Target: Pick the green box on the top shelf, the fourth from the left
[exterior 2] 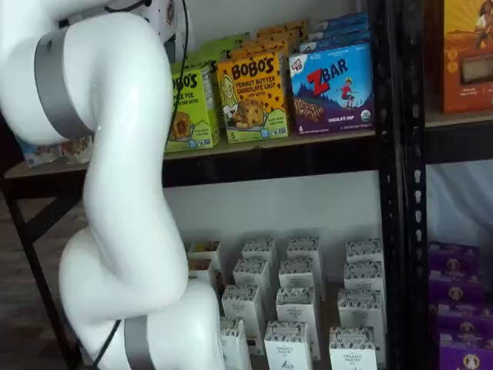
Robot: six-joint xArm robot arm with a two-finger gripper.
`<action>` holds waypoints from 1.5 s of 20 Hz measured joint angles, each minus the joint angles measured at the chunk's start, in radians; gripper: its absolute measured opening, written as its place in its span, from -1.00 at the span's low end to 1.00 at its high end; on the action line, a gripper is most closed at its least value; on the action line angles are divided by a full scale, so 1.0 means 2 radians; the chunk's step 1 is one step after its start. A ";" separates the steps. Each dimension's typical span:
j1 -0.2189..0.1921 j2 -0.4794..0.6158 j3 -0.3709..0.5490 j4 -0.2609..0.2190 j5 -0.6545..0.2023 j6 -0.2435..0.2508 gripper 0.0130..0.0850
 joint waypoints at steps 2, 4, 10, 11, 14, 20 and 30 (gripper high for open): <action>-0.004 0.006 -0.006 0.001 0.000 -0.003 1.00; -0.007 0.012 -0.012 0.003 -0.001 -0.006 1.00; -0.007 0.029 -0.025 -0.001 -0.008 -0.008 1.00; -0.007 0.032 -0.027 -0.001 -0.010 -0.009 1.00; -0.007 0.040 -0.031 -0.004 -0.014 -0.010 1.00; -0.011 0.054 -0.039 -0.010 -0.021 -0.017 1.00; -0.026 0.081 -0.053 -0.017 -0.022 -0.037 1.00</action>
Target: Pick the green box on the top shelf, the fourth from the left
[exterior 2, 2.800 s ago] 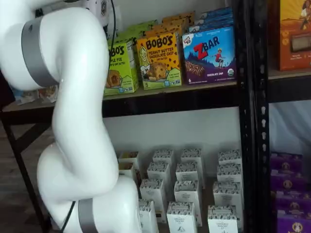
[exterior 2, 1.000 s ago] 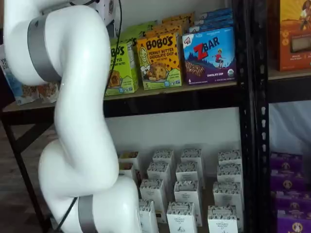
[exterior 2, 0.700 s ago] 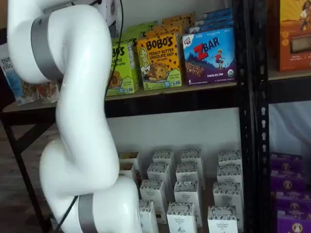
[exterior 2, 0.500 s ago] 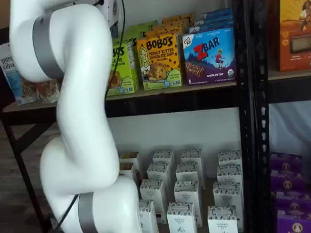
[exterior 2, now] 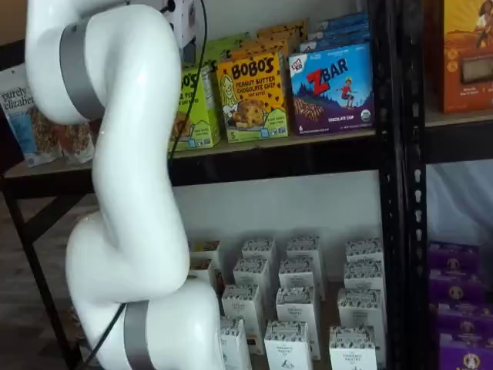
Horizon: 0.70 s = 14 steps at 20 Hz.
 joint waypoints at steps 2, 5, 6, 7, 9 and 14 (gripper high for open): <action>-0.003 0.006 -0.005 -0.001 0.003 -0.004 1.00; -0.006 0.014 -0.010 -0.005 0.008 -0.008 1.00; -0.007 0.015 -0.011 -0.006 0.009 -0.010 1.00; -0.008 0.016 -0.011 -0.008 0.009 -0.011 1.00; -0.009 0.017 -0.009 -0.009 0.006 -0.013 1.00; -0.008 0.018 -0.003 -0.012 0.000 -0.014 1.00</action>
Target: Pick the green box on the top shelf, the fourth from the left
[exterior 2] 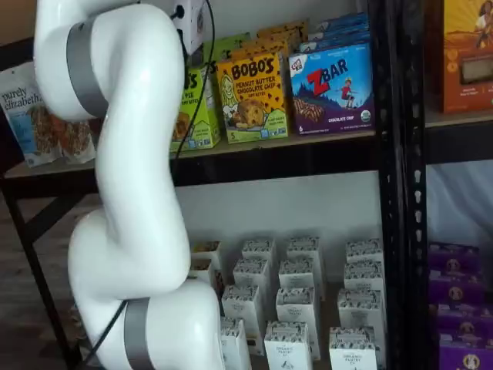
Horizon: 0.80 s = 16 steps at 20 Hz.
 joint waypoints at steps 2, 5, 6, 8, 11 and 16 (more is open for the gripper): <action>0.001 0.000 0.002 0.000 -0.003 0.000 1.00; 0.002 0.001 0.005 -0.002 -0.007 0.000 1.00; 0.003 0.001 0.006 -0.003 -0.009 0.000 1.00; 0.004 0.001 0.009 -0.006 -0.012 0.000 1.00; 0.005 0.000 0.015 -0.008 -0.016 0.000 1.00; 0.007 -0.002 0.023 -0.007 -0.024 0.000 1.00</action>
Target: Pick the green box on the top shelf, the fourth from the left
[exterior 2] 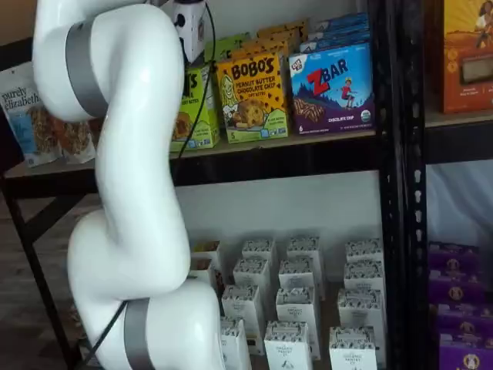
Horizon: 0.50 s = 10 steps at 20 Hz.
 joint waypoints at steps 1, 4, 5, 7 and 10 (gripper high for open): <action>0.000 -0.001 0.002 0.000 -0.002 0.000 1.00; 0.001 -0.004 0.008 0.000 -0.010 0.000 1.00; 0.001 -0.005 0.010 -0.001 -0.012 0.000 0.89; 0.002 -0.006 0.012 -0.001 -0.014 0.000 0.78; 0.003 -0.007 0.016 -0.002 -0.017 0.001 0.56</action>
